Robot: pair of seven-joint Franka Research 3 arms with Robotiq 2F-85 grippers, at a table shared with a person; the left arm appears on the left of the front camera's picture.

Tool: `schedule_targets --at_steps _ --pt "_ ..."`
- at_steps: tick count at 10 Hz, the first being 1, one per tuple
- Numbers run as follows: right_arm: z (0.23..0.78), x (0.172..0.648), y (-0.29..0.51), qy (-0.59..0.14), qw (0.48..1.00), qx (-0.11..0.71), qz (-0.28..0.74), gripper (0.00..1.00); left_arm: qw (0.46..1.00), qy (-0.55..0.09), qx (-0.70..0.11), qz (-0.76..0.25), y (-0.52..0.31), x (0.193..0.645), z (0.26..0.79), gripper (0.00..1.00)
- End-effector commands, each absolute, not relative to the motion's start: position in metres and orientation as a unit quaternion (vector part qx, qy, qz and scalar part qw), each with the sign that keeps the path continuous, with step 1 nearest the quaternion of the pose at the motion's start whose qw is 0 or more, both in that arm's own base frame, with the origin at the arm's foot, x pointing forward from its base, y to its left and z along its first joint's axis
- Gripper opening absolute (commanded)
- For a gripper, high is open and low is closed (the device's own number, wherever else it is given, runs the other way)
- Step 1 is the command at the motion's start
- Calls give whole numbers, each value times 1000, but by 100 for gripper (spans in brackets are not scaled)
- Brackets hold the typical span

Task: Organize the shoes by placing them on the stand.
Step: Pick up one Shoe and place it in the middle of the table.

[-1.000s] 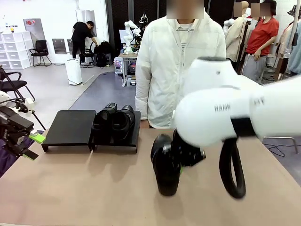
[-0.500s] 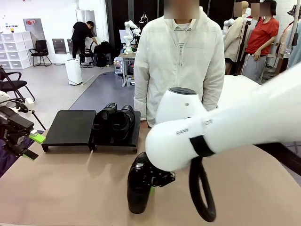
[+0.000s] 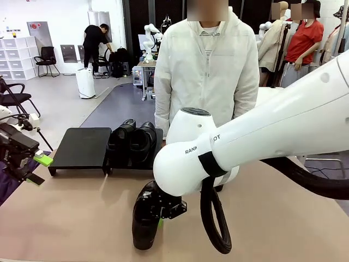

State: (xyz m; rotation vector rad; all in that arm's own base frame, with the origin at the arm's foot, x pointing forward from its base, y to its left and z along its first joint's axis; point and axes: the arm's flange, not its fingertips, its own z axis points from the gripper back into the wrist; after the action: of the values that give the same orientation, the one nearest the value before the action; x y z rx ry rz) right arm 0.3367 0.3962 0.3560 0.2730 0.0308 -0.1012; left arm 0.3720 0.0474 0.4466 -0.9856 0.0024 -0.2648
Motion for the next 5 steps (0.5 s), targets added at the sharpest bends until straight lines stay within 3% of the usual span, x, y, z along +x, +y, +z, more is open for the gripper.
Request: schedule_targets --at_steps 1,2,3,5 --pt "361 341 401 9 987 149 -50 37 873 4 -471 -125 48 371 448 100" --pt "361 341 401 8 987 152 -51 94 873 4 -471 -125 48 371 448 100" --pt "362 341 401 6 987 152 -53 100 873 4 -471 -125 48 371 448 100" --pt "369 340 395 -9 986 154 -59 100 873 4 -471 -125 48 371 448 100"
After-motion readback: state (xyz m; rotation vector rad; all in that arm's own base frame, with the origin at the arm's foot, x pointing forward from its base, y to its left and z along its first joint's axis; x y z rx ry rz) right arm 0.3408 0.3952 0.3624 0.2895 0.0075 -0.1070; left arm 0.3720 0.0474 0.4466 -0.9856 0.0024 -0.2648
